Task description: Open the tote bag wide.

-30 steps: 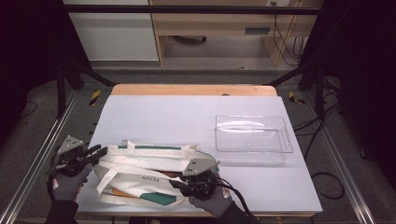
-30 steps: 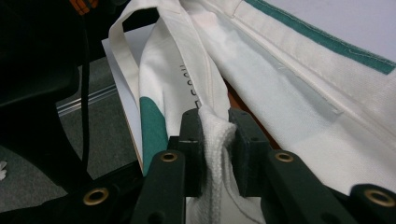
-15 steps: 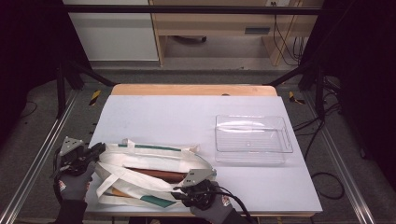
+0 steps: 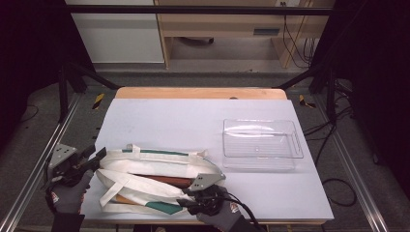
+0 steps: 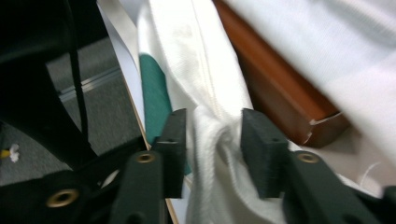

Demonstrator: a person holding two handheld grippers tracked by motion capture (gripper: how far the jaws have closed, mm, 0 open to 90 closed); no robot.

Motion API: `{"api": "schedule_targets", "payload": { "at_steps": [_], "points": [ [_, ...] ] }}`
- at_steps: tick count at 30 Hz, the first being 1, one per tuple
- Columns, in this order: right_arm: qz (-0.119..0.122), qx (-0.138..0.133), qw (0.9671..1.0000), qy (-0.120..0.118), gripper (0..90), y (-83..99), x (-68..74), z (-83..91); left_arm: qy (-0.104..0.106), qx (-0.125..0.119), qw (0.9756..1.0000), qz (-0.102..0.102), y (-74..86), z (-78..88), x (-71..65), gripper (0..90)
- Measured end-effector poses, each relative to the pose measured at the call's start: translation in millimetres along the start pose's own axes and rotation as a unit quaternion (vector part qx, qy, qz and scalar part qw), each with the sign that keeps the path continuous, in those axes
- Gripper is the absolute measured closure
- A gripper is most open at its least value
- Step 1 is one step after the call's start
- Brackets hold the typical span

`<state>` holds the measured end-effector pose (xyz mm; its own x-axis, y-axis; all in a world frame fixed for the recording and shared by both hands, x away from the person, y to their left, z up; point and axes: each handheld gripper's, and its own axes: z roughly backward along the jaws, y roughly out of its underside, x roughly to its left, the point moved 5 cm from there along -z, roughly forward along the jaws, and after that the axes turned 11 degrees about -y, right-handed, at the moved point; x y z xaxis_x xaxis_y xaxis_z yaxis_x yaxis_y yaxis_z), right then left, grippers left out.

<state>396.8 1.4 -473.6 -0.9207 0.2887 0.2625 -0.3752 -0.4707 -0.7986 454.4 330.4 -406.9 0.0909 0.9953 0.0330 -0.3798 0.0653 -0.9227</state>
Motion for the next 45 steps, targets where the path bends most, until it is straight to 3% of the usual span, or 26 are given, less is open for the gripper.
{"api": "schedule_targets", "payload": {
  "at_steps": [2,6,10,15,20,27,36,45],
  "points": [
    [0.005,-0.014,0.9999,0.005,54.7,-6.4,1.9,10.1,0.000,-0.012,0.9999,-0.004,-6.4,7.6,-1.5,54.1],
    [0.007,-0.056,0.9983,0.013,55.4,-19.5,1.2,35.4,0.014,-0.031,0.9994,-0.005,-16.5,21.3,-7.0,54.7],
    [-0.002,-0.083,0.9957,0.040,67.0,-25.0,-8.0,55.0,0.038,-0.033,0.9987,-0.011,-19.4,28.8,-21.6,60.3],
    [-0.016,-0.074,0.9943,0.074,83.2,-18.1,-20.9,56.3,0.061,-0.012,0.9965,-0.057,-12.1,27.2,-49.8,69.2],
    [-0.028,-0.059,0.9944,0.083,88.6,-11.8,-27.4,49.8,0.089,0.010,0.9926,-0.082,-1.8,24.2,-70.6,79.5],
    [-0.026,-0.050,0.9953,0.079,89.0,-8.8,-26.9,44.2,0.130,0.060,0.9828,-0.117,16.1,22.4,-96.0,89.3],
    [-0.028,-0.020,0.9967,0.073,88.0,0.2,-23.9,31.5,0.135,0.113,0.9750,-0.135,48.6,23.2,-95.2,89.0],
    [-0.033,-0.004,0.9969,0.072,88.1,7.9,-23.8,27.2,0.133,0.137,0.9721,-0.137,61.2,23.0,-92.6,89.1]
  ]
}}
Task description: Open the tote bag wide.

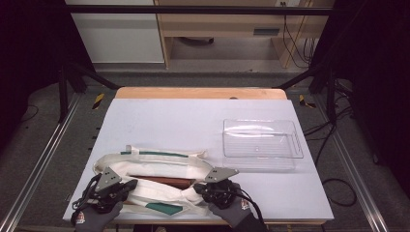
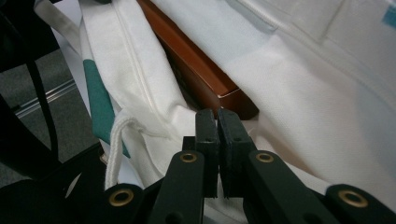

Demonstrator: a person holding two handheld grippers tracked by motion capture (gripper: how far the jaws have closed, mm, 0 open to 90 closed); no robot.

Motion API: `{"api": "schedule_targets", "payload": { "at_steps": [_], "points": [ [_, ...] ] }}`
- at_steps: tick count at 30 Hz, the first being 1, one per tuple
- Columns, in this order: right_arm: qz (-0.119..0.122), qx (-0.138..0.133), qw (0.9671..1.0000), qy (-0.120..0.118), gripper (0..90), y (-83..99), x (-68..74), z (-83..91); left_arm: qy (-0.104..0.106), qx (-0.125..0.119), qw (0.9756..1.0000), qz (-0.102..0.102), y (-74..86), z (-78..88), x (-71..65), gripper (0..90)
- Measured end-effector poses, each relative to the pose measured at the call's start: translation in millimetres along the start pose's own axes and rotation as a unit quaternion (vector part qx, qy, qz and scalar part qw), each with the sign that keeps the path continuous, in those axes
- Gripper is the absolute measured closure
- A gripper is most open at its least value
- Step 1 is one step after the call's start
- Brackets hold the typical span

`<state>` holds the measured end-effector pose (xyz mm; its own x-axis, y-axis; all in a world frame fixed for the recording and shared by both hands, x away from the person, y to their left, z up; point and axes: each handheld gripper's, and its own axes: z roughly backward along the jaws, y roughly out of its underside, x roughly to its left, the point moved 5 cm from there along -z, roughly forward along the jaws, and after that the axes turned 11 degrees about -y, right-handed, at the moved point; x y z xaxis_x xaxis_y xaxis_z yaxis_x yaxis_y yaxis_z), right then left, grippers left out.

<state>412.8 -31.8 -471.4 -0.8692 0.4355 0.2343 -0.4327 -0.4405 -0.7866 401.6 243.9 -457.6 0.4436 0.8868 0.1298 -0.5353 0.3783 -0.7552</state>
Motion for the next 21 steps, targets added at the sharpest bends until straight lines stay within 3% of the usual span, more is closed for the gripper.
{"api": "schedule_targets", "payload": {
  "at_steps": [8,10,12,15,21],
  "points": [
    [0.004,0.024,0.9997,-0.009,89.3,10.7,6.6,-17.8,0.006,0.019,0.9998,0.009,8.7,-4.3,-1.1,89.4],
    [0.007,0.028,0.9995,-0.011,89.2,11.2,8.8,-22.0,0.014,0.004,0.9997,0.022,4.4,-2.4,0.4,89.1],
    [0.005,0.027,0.9995,-0.013,89.3,11.3,9.3,-23.7,0.005,-0.015,0.9993,0.033,-3.6,-1.2,4.1,88.1],
    [0.002,0.029,0.9995,-0.015,89.8,12.2,8.3,-24.3,-0.010,-0.036,0.9987,0.034,-18.1,-4.3,10.3,87.4],
    [0.004,0.030,0.9994,-0.018,90.0,12.7,8.3,-24.5,-0.018,-0.013,0.9997,0.011,-9.0,-13.0,10.2,87.1]
  ]
}}
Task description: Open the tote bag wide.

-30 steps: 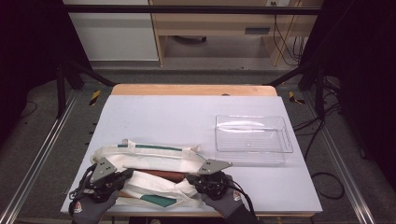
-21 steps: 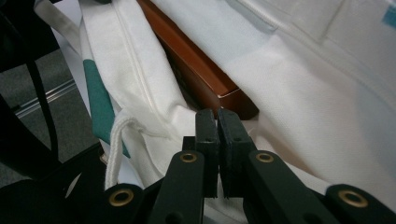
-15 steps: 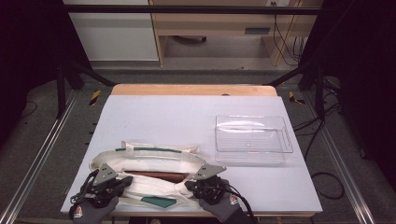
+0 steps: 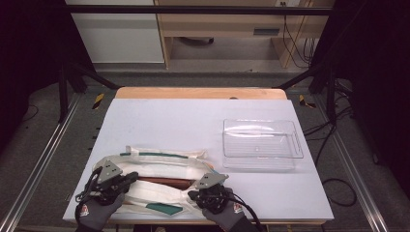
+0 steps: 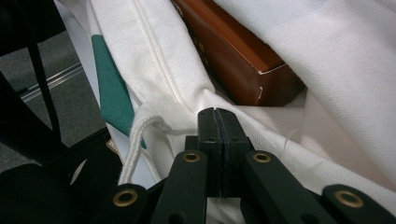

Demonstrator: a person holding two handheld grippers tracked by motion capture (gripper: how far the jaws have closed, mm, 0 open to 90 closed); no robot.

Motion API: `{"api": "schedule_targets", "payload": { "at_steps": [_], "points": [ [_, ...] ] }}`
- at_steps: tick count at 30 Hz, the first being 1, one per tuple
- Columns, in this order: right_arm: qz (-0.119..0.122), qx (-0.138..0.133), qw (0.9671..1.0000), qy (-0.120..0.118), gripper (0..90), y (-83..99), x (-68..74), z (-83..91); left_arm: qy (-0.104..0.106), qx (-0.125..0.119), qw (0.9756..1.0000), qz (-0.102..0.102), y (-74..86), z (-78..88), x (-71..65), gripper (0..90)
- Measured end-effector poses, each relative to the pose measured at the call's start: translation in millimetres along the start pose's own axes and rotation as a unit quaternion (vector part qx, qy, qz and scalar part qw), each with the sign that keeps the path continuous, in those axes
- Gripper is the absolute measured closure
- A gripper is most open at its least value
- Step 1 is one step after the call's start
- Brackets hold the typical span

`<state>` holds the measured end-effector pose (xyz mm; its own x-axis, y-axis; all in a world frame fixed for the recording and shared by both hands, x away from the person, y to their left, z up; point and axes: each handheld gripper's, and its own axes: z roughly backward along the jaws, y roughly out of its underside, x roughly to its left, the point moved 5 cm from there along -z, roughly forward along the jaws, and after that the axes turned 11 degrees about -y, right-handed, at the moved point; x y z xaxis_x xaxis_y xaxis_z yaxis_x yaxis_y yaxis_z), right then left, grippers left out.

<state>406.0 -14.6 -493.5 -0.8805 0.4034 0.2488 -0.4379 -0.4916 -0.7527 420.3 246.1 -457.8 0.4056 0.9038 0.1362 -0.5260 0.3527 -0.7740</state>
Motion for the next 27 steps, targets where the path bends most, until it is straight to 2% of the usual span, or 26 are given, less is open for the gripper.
{"api": "schedule_targets", "payload": {
  "at_steps": [4,10,15,21,25,27],
  "points": [
    [0.002,-0.002,1.0000,0.000,89.6,-0.7,0.3,1.8,0.003,0.003,1.0000,0.004,5.8,5.7,1.6,87.6],
    [-0.002,-0.006,1.0000,0.008,90.0,-2.1,-2.2,5.7,0.001,0.034,0.9994,0.008,19.6,7.4,2.6,89.6],
    [-0.001,-0.003,0.9999,0.012,90.0,0.6,-2.2,2.7,0.010,0.053,0.9985,0.013,30.9,4.3,3.3,89.7],
    [0.000,-0.002,0.9999,0.016,90.0,4.9,-2.9,-2.7,-0.001,0.087,0.9962,-0.007,41.0,-5.5,-0.6,89.7],
    [0.001,-0.012,0.9998,0.014,86.2,-0.8,-1.7,1.6,0.001,0.090,0.9959,-0.010,42.2,-6.9,-0.2,89.7],
    [0.012,-0.025,0.9995,0.017,85.5,-8.4,-0.3,7.9,0.004,0.089,0.9960,-0.008,42.2,-7.4,0.8,89.6]
  ]
}}
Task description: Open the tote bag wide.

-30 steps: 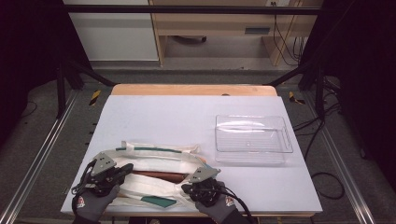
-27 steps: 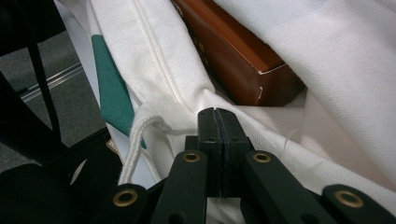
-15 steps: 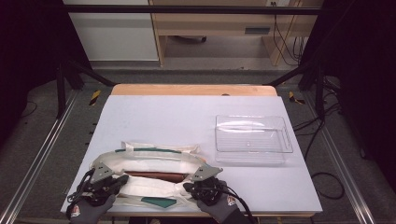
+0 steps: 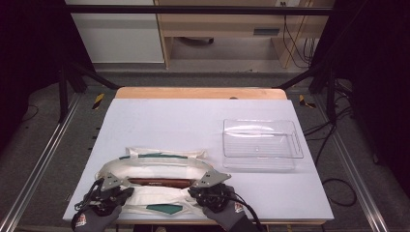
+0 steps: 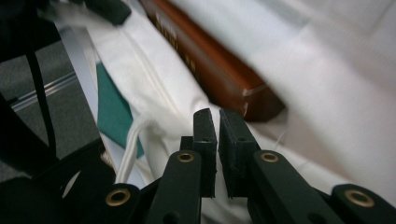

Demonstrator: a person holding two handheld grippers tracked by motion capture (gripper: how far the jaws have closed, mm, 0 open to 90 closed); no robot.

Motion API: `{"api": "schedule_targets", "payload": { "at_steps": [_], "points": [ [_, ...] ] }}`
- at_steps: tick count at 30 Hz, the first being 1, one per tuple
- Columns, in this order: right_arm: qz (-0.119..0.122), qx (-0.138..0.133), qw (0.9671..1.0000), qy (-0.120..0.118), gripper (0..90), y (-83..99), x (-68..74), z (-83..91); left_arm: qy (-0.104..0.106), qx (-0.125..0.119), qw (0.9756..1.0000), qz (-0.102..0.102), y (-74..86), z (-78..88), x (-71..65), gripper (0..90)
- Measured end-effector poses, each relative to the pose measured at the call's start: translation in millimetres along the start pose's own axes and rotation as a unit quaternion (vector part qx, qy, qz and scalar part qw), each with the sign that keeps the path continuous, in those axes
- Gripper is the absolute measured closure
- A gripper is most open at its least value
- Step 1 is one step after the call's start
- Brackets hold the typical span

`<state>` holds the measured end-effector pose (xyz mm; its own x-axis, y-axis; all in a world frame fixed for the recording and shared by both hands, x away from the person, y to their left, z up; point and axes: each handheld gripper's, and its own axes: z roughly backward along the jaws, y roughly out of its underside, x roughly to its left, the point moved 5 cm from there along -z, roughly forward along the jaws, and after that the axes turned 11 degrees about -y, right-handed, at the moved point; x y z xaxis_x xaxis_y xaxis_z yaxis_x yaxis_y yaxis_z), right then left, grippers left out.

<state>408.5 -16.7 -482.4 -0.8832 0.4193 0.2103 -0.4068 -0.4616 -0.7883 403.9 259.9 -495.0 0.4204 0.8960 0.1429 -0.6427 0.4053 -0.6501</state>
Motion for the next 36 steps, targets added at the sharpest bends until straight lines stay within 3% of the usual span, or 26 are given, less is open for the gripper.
{"api": "schedule_targets", "payload": {
  "at_steps": [4,9,15,21,24,28,30,36],
  "points": [
    [0.012,-0.046,0.9988,0.013,79.0,-21.5,-2.0,11.8,0.002,-0.005,1.0000,0.004,-0.3,-0.2,-0.1,89.5],
    [0.028,-0.067,0.9967,0.035,66.9,-37.5,-6.8,11.3,-0.001,-0.008,1.0000,-0.004,-0.2,0.3,-0.8,89.3],
    [0.029,-0.050,0.9974,0.041,59.0,-46.3,-13.0,-3.7,-0.003,-0.010,0.9999,-0.009,-0.2,0.2,-1.5,89.3],
    [0.033,-0.016,0.9980,0.051,57.9,-43.8,-21.2,-19.6,-0.005,-0.013,0.9998,-0.012,-0.4,0.1,-1.6,89.3],
    [0.029,-0.011,0.9984,0.048,64.8,-43.5,-23.6,-23.7,-0.005,-0.012,0.9998,-0.016,-0.4,0.1,-1.4,89.2],
    [0.021,-0.010,0.9992,0.032,81.3,-44.6,-22.3,-25.8,-0.006,-0.012,0.9998,-0.018,-0.3,0.0,-1.7,89.2],
    [0.020,-0.010,0.9991,0.036,88.0,-45.8,-21.7,-25.4,-0.006,-0.011,0.9998,-0.017,-0.2,-0.1,-2.1,89.2],
    [0.020,-0.027,0.9973,0.065,90.0,-56.3,-25.6,-20.3,-0.007,-0.006,0.9997,-0.022,0.3,-1.4,-2.7,89.4]
  ]
}}
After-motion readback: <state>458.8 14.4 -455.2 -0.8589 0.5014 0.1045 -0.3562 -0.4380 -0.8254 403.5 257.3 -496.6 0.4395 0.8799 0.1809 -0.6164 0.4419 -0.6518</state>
